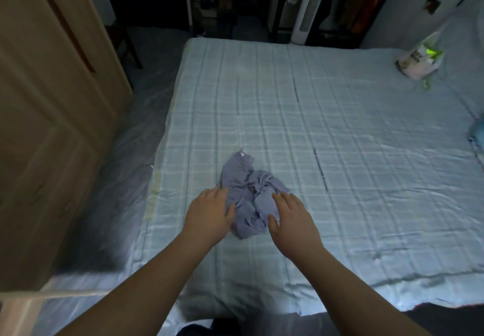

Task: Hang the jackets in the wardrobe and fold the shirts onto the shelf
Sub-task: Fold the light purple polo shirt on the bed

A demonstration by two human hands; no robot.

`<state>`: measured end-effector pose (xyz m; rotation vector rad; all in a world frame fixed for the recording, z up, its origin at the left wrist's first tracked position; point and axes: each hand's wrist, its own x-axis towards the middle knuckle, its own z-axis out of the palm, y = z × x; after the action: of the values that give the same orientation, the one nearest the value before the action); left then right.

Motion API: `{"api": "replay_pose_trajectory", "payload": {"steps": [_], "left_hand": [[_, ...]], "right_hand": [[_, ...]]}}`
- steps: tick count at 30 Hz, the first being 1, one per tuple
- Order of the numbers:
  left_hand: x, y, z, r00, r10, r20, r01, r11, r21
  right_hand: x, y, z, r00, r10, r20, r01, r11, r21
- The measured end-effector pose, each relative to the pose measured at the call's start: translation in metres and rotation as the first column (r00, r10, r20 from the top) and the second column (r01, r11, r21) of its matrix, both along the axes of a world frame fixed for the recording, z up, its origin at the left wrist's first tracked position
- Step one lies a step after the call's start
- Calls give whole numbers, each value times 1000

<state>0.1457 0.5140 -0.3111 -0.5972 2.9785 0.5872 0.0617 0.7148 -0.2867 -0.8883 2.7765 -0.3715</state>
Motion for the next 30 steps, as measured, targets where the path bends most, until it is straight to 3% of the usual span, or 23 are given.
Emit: {"api": "replay_pose_trajectory", "payload": {"steps": [3, 10, 13, 20, 25, 27, 30], "left_hand": [[-40, -20, -21, 1000, 1, 28, -1, 1000, -4], [-118, -60, -69, 992, 72, 103, -87, 986, 143], [-141, -75, -103, 980, 99, 170, -132, 972, 194], [-162, -56, -183, 912, -56, 406, -128, 902, 413], [-165, -16, -233, 852, -119, 511, -167, 862, 479], [-167, -2, -252, 798, -126, 589, -210, 859, 467], [-166, 12, -280, 790, -122, 601, -188, 884, 427]], "right_hand": [[-43, -22, -22, 998, -29, 55, 29, 1000, 13], [-120, -55, -70, 971, -114, 211, 123, 992, -31], [-151, -59, -113, 936, -138, 324, 137, 990, 26], [-185, -48, -208, 821, -32, 570, -89, 979, 183], [-193, -46, -259, 825, 54, 563, -197, 960, 197], [-197, -45, -276, 821, 37, 570, -203, 952, 231], [-198, -42, -296, 829, 54, 557, -225, 944, 243]]}}
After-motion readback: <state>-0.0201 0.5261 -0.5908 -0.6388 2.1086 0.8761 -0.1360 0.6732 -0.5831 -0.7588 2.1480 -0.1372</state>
